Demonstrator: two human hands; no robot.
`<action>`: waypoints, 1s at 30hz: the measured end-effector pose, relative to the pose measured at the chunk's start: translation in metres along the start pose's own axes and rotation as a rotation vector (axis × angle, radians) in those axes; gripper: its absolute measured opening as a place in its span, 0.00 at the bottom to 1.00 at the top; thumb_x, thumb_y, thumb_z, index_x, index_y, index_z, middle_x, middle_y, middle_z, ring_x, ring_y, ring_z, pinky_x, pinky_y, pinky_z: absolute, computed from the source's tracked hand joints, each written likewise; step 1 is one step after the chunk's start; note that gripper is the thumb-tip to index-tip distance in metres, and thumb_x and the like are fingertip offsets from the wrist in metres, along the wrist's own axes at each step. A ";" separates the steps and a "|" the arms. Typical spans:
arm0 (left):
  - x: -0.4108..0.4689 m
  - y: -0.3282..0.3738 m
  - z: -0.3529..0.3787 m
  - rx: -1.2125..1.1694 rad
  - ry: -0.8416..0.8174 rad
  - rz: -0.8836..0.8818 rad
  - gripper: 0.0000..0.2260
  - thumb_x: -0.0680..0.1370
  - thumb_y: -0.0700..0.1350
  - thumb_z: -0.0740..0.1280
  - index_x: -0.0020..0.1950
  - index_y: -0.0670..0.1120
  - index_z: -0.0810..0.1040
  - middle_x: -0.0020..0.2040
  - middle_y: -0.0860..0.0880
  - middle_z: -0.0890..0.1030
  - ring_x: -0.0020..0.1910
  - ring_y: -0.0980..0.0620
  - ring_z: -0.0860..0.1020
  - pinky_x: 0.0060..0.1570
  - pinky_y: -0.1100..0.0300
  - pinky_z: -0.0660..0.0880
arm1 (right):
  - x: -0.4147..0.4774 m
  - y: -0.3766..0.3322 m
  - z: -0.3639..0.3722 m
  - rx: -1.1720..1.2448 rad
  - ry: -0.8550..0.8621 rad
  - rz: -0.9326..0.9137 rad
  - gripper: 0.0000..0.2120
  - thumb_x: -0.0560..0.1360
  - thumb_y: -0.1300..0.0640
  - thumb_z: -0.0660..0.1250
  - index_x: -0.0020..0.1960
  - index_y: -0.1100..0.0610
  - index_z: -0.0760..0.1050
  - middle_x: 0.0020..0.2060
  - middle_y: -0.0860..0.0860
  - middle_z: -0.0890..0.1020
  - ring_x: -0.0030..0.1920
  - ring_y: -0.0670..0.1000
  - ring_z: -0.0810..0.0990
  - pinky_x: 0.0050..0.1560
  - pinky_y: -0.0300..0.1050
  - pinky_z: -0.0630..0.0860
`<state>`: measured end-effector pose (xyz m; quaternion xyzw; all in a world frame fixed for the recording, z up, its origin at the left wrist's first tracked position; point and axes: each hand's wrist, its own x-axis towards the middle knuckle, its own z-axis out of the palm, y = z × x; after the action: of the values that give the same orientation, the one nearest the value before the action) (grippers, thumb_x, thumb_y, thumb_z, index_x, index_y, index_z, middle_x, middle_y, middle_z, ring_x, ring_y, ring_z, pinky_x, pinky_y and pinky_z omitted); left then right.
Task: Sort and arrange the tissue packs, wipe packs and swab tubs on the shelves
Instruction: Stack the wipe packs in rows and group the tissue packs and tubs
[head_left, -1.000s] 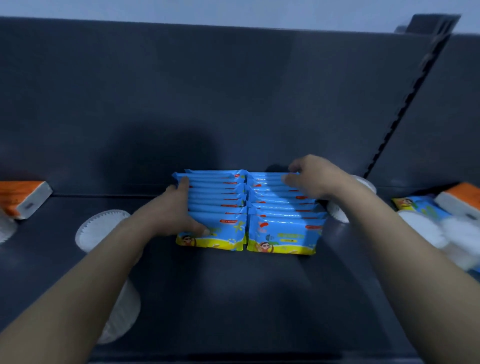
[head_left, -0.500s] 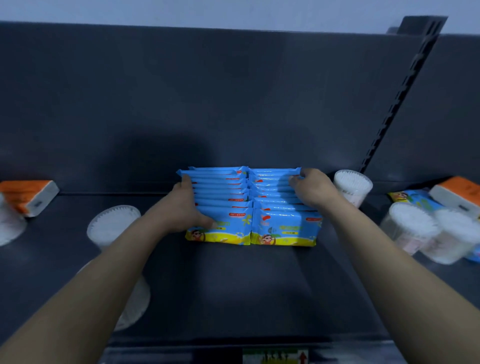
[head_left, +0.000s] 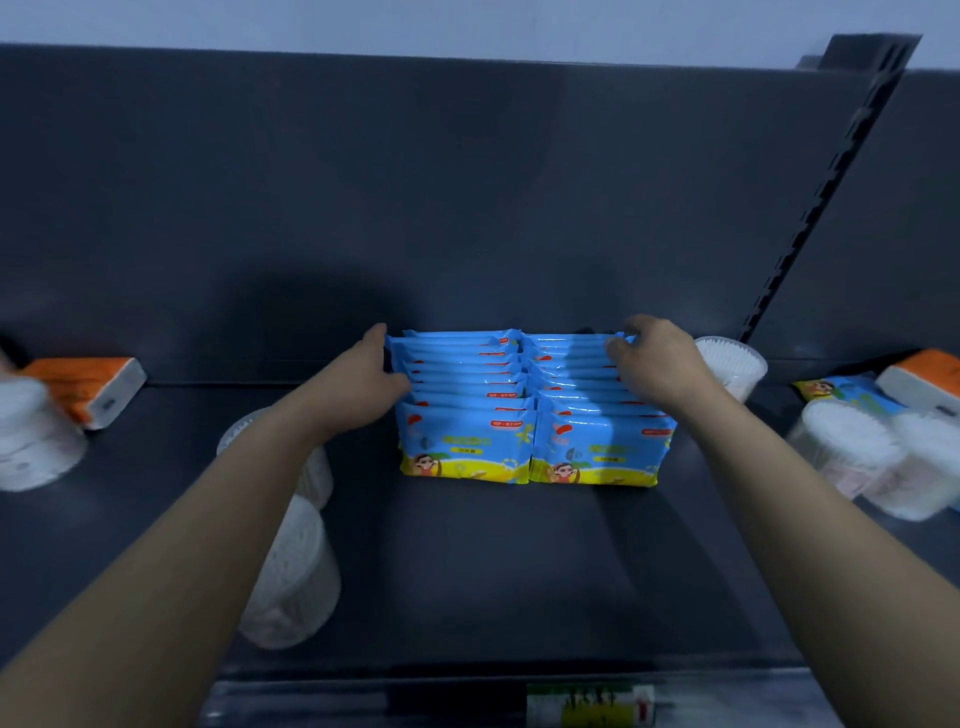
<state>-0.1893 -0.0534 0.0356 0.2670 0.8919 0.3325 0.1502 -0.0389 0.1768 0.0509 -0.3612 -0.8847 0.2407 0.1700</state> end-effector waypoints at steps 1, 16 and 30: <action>0.006 0.000 0.000 -0.050 0.000 -0.037 0.32 0.76 0.37 0.61 0.76 0.42 0.49 0.74 0.43 0.61 0.70 0.46 0.65 0.68 0.55 0.64 | 0.002 0.001 0.003 0.007 -0.014 0.029 0.17 0.79 0.55 0.56 0.61 0.65 0.72 0.57 0.63 0.78 0.58 0.62 0.75 0.51 0.46 0.71; 0.032 0.007 0.016 -0.142 0.035 -0.107 0.22 0.73 0.34 0.56 0.68 0.42 0.65 0.66 0.41 0.70 0.59 0.43 0.73 0.57 0.50 0.75 | 0.019 0.011 0.016 0.006 -0.125 0.106 0.10 0.77 0.61 0.54 0.54 0.64 0.70 0.59 0.64 0.76 0.58 0.62 0.73 0.50 0.44 0.66; -0.040 0.052 -0.002 0.071 0.465 0.235 0.20 0.73 0.32 0.62 0.64 0.44 0.75 0.58 0.50 0.77 0.53 0.59 0.74 0.52 0.71 0.66 | 0.003 -0.028 -0.019 -0.030 -0.105 -0.407 0.20 0.76 0.55 0.64 0.67 0.55 0.72 0.61 0.56 0.78 0.62 0.57 0.75 0.60 0.47 0.72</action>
<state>-0.1384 -0.0439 0.0753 0.2903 0.8766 0.3685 -0.1078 -0.0475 0.1678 0.0826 -0.1647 -0.9505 0.2066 0.1633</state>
